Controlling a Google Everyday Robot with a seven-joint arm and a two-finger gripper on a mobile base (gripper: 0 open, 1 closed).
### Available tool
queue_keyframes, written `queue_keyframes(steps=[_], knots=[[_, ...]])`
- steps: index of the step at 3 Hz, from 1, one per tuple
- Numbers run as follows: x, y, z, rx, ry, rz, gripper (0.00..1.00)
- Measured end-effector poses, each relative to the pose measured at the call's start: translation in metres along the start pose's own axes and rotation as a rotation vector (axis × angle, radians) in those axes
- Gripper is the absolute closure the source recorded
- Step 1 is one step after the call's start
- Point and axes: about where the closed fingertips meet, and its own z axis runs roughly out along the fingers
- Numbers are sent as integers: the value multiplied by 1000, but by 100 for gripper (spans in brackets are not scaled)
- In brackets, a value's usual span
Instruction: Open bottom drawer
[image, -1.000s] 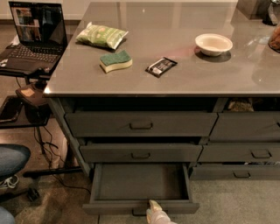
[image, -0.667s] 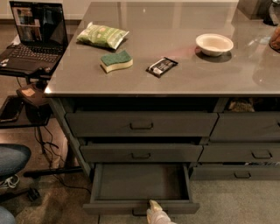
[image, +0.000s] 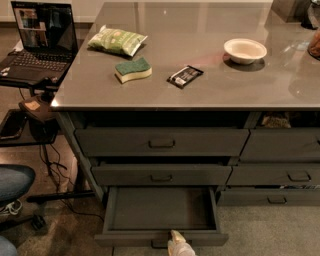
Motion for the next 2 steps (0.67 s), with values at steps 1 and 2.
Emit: queue_keyframes(steps=[1,2], knots=[[0,0,0,0,0,0,81],[0,0,0,0,0,0,58]])
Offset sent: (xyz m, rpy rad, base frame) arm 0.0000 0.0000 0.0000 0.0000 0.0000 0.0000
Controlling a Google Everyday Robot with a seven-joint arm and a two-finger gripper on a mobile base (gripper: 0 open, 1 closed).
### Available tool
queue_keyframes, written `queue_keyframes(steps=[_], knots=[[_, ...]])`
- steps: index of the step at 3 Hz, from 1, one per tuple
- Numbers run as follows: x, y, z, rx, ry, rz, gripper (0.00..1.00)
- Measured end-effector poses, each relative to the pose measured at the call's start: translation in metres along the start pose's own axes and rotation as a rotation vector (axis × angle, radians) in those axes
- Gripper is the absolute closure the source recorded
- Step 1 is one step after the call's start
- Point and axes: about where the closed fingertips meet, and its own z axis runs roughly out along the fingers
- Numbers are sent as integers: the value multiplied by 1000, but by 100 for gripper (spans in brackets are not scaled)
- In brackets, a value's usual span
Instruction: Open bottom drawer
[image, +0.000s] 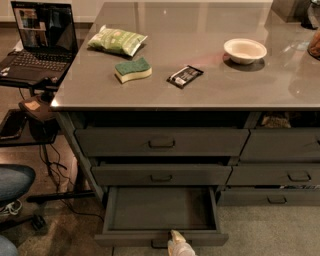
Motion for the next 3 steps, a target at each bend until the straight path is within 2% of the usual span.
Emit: queue_keyframes(steps=[2,3], knots=[[0,0,0,0,0,0,11],[0,0,0,0,0,0,0]])
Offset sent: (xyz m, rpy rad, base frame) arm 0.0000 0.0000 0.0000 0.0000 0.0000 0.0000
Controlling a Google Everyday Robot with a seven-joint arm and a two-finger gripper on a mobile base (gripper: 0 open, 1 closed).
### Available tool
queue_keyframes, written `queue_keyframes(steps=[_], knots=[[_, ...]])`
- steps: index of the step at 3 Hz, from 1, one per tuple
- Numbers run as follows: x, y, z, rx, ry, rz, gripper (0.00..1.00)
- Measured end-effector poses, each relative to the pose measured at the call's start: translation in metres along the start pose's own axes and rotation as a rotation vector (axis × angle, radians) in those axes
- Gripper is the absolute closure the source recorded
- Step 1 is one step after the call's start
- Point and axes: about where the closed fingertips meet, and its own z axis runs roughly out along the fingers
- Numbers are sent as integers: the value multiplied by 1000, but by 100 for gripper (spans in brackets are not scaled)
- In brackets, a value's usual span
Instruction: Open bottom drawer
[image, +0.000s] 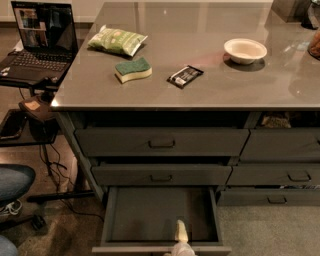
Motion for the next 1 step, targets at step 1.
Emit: queue_keyframes(steps=[1], knots=[[0,0,0,0,0,0,0]])
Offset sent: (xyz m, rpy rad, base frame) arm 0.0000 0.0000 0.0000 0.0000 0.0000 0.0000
